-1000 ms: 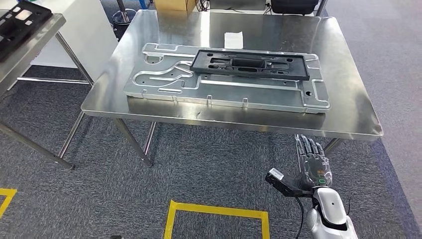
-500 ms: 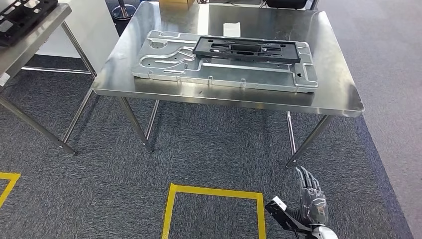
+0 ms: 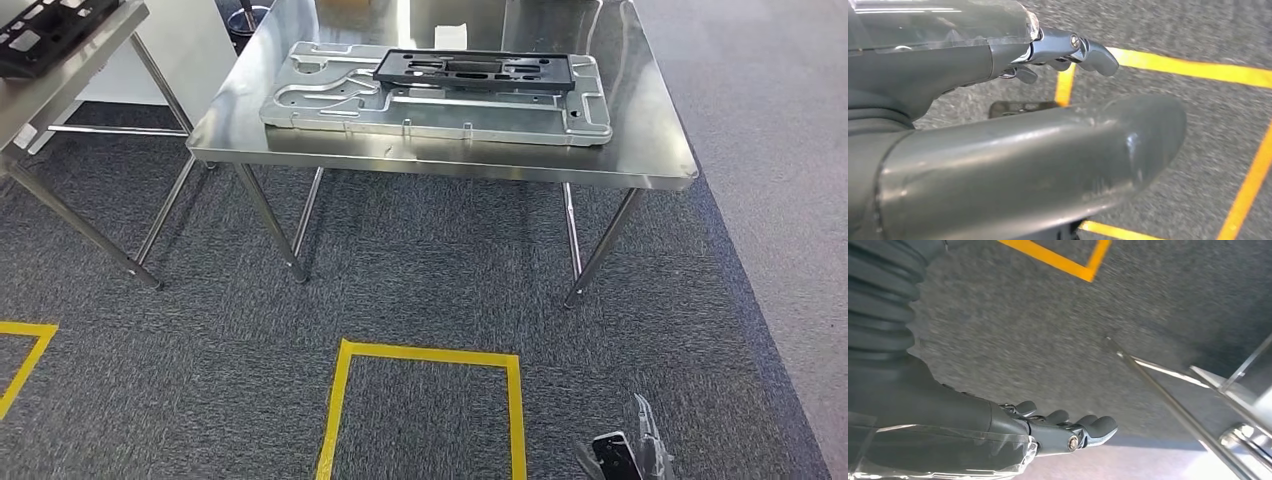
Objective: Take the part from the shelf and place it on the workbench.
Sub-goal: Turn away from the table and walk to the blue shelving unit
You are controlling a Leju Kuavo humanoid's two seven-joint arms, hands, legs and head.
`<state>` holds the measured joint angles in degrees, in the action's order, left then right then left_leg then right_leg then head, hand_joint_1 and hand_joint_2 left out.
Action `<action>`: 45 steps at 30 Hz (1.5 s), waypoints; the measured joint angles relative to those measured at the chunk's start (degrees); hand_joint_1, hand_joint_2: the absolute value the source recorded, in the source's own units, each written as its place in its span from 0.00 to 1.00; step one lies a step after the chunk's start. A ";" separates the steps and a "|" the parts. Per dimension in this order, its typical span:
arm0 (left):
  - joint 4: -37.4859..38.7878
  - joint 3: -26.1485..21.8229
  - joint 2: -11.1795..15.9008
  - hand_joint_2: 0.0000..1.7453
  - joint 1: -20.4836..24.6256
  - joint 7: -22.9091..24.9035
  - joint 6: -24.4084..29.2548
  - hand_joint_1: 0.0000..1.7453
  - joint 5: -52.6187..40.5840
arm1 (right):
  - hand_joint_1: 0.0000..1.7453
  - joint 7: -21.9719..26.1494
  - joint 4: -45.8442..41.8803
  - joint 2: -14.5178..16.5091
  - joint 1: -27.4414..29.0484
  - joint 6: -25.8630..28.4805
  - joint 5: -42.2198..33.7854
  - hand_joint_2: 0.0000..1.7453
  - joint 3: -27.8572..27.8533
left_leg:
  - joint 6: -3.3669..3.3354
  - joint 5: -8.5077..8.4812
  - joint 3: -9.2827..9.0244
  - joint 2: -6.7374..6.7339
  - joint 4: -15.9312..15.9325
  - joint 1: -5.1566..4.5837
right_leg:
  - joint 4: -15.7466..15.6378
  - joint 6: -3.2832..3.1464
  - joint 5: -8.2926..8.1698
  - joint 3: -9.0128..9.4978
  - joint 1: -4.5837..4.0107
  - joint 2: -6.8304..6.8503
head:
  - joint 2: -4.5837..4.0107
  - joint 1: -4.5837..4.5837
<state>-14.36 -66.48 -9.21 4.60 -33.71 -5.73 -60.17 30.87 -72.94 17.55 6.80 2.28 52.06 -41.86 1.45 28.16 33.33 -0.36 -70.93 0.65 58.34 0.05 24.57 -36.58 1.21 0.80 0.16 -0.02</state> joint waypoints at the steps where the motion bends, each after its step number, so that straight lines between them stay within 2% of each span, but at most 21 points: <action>1: -0.01 -0.13 -0.01 0.00 0.07 -0.01 0.13 0.00 0.01 | 0.00 0.26 0.72 0.06 -0.19 -1.79 -1.17 0.00 -1.32 | -0.30 0.70 -3.85 0.10 4.82 -0.09 | 0.29 0.31 -0.55 -0.65 -0.05 -0.03 | 0.01 -0.01; 3: -0.02 -0.52 -0.09 0.00 0.28 -0.01 0.40 0.00 0.02 | 0.00 1.60 3.63 0.13 -0.93 -5.80 -3.66 0.00 -5.43 | -1.24 4.23 -9.33 0.22 12.89 -0.37 | 0.52 1.07 -1.61 -1.16 -0.25 0.06 | 0.00 -0.11; 6: -0.02 -1.26 -0.31 0.00 0.16 0.05 0.79 0.00 0.02 | 0.00 2.57 11.27 -0.14 -2.62 -9.48 -5.37 0.00 -13.95 | -3.02 4.35 -9.86 0.03 15.47 -0.50 | 0.40 2.25 -2.40 -1.36 -0.09 0.05 | 0.01 -0.25; 8: -0.02 -1.75 -0.43 0.00 -0.05 0.09 1.02 0.00 0.03 | 0.00 0.86 17.60 -0.87 -3.48 -8.65 -4.90 0.00 -19.42 | -4.08 3.12 -8.88 -0.27 15.65 -0.50 | 4.13 2.66 0.96 -2.91 0.10 -0.20 | 0.00 -0.32; 10: -0.02 -2.22 -0.52 0.00 -0.20 0.11 1.13 0.00 0.04 | 0.00 -1.45 24.05 -1.89 -4.10 -6.94 -4.28 0.00 -24.16 | -4.56 2.11 -7.55 -0.41 15.56 -0.84 | 11.77 2.87 6.18 -5.47 0.09 -0.40 | -0.01 -0.37; 12: -0.02 -2.56 -0.60 0.00 -0.32 0.17 1.14 0.00 0.04 | 0.00 -2.73 29.12 -2.84 -4.63 -5.93 -4.00 0.00 -27.66 | -4.56 1.33 -6.39 -0.45 15.39 -1.21 | 15.96 2.86 8.25 -5.77 0.00 -0.54 | -0.01 -0.37; 13: -0.02 -2.67 -0.64 0.00 -0.35 0.21 1.13 0.00 0.03 | 0.00 -2.96 31.07 -3.24 -4.90 -5.71 -3.92 0.00 -28.90 | -4.51 1.07 -5.96 -0.46 15.26 -1.34 | 14.73 2.69 7.70 -4.11 -0.06 -0.56 | -0.01 -0.37; 16: -0.03 -2.88 -0.90 0.00 -0.28 0.27 1.14 0.00 0.02 | 0.00 -3.26 35.05 -4.20 -5.82 -5.56 -3.76 0.00 -31.13 | -4.30 0.80 -5.20 -0.54 14.50 -1.63 | 3.21 1.46 4.59 4.39 -0.58 -0.51 | -0.01 -0.35; 18: -0.05 -3.12 -1.08 0.00 -0.21 0.28 1.19 0.00 0.02 | 0.00 -5.09 37.06 -4.71 -6.57 -4.92 -3.61 0.00 -32.35 | -3.86 0.70 -4.84 -0.64 13.99 -1.68 | -0.74 0.69 4.20 6.73 -1.02 -0.41 | -0.01 -0.30; 22: -0.23 -3.77 -1.14 0.00 -0.23 0.42 1.43 0.00 -0.10 | 0.00 -13.45 41.53 -5.47 -7.38 -0.98 -2.80 0.00 -35.38 | -2.63 1.57 -4.03 -0.28 12.62 -1.62 | -1.79 -0.42 3.43 6.73 -0.68 0.21 | -0.01 -0.21; 25: -0.32 -4.17 -1.13 0.00 -0.31 0.45 1.69 0.00 -0.39 | 0.00 -18.27 45.07 -5.85 -7.78 1.95 -2.20 0.00 -37.12 | -1.45 6.95 0.30 -0.02 3.34 -0.81 | -2.11 -1.00 2.93 6.20 -0.37 1.09 | -0.01 0.14; 27: -0.33 -4.53 -1.14 0.00 -0.45 0.52 1.77 0.00 -0.53 | 0.00 -20.46 47.10 -6.00 -7.98 2.93 -1.91 0.00 -38.05 | -0.77 8.56 2.79 -0.05 -2.04 -0.17 | -1.84 -0.97 2.85 5.74 -0.31 1.68 | -0.01 0.16; 28: -0.34 -4.69 -1.15 0.00 -0.54 0.57 1.78 0.00 -0.58 | 0.00 -21.07 47.92 -6.04 -8.07 3.12 -1.73 0.00 -38.39 | -0.49 7.75 2.67 -0.10 -1.91 0.10 | -1.63 -0.87 2.86 5.56 -0.22 1.99 | -0.01 0.16; 30: -0.40 -5.00 -1.15 0.00 -0.63 0.78 1.82 0.00 -0.72 | 0.00 -21.46 49.16 -6.07 -8.25 2.89 -1.26 0.00 -38.81 | -0.04 3.86 -0.65 -0.98 4.74 0.55 | -1.05 -0.47 3.04 5.36 0.05 2.68 | -0.01 0.17; 33: -0.58 -5.24 -1.28 0.00 -0.50 1.10 1.85 0.00 -1.07 | 0.00 -21.45 50.32 -6.23 -8.46 2.18 -0.09 0.00 -39.19 | -0.65 1.25 -4.15 -2.79 12.70 0.25 | -0.36 0.79 3.29 5.35 -0.02 3.65 | -0.01 0.23; 36: -0.78 -5.46 -1.33 0.00 -0.61 1.26 1.83 0.00 -1.32 | 0.00 -21.72 50.99 -6.42 -8.76 1.87 1.94 0.00 -39.21 | -2.20 0.80 -3.70 -1.46 13.03 -0.03 | -0.42 2.06 3.22 5.53 0.12 4.26 | -0.01 0.15; 38: -0.87 -5.57 -1.34 0.00 -0.63 1.33 1.84 0.00 -1.53 | 0.00 -22.41 51.39 -6.60 -8.80 1.79 3.72 0.00 -39.04 | -3.23 0.06 -3.45 -0.49 13.41 0.04 | 1.99 2.52 5.45 4.53 0.37 2.55 | -0.01 -0.02; 40: -0.91 -5.60 -1.37 0.00 -0.55 1.41 1.86 0.00 -1.70 | 0.00 -23.58 51.79 -6.74 -8.64 1.84 5.76 0.00 -38.61 | -3.91 -0.48 -2.92 0.47 13.46 -0.06 | 8.78 2.53 9.75 1.45 0.34 0.27 | -0.01 -0.24; 42: -0.92 -5.62 -1.39 0.00 -0.58 1.56 1.87 0.00 -1.97 | 0.00 -25.36 52.23 -6.84 -8.39 1.92 8.36 0.00 -37.63 | -4.15 -0.77 -2.41 1.66 13.38 -0.41 | 14.96 2.32 11.98 -1.29 0.13 -0.45 | -0.01 -0.32; 43: -0.92 -5.65 -1.39 0.00 -0.64 1.65 1.89 0.00 -2.14 | 0.00 -26.24 52.48 -6.89 -8.27 1.83 9.61 0.00 -37.01 | -4.16 -0.85 -2.30 2.33 13.33 -0.59 | 15.32 2.08 11.39 -1.38 0.01 -0.58 | -0.01 -0.31; 45: -0.92 -5.73 -1.40 0.00 -0.69 1.80 1.93 0.00 -2.49 | 0.00 -27.68 52.98 -6.98 -8.09 1.21 11.22 0.00 -36.03 | -4.12 -0.92 -2.31 3.72 13.23 -0.91 | 9.85 1.21 7.63 1.42 -0.32 -1.47 | -0.01 -0.32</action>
<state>-15.28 -72.21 -10.61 3.91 -31.91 -3.80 -62.66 3.18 -19.96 10.57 -1.29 3.49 63.28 -77.88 -2.67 27.24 31.03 3.36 -57.71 -0.26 68.19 1.26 32.21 -35.16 0.90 -0.67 0.15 -0.34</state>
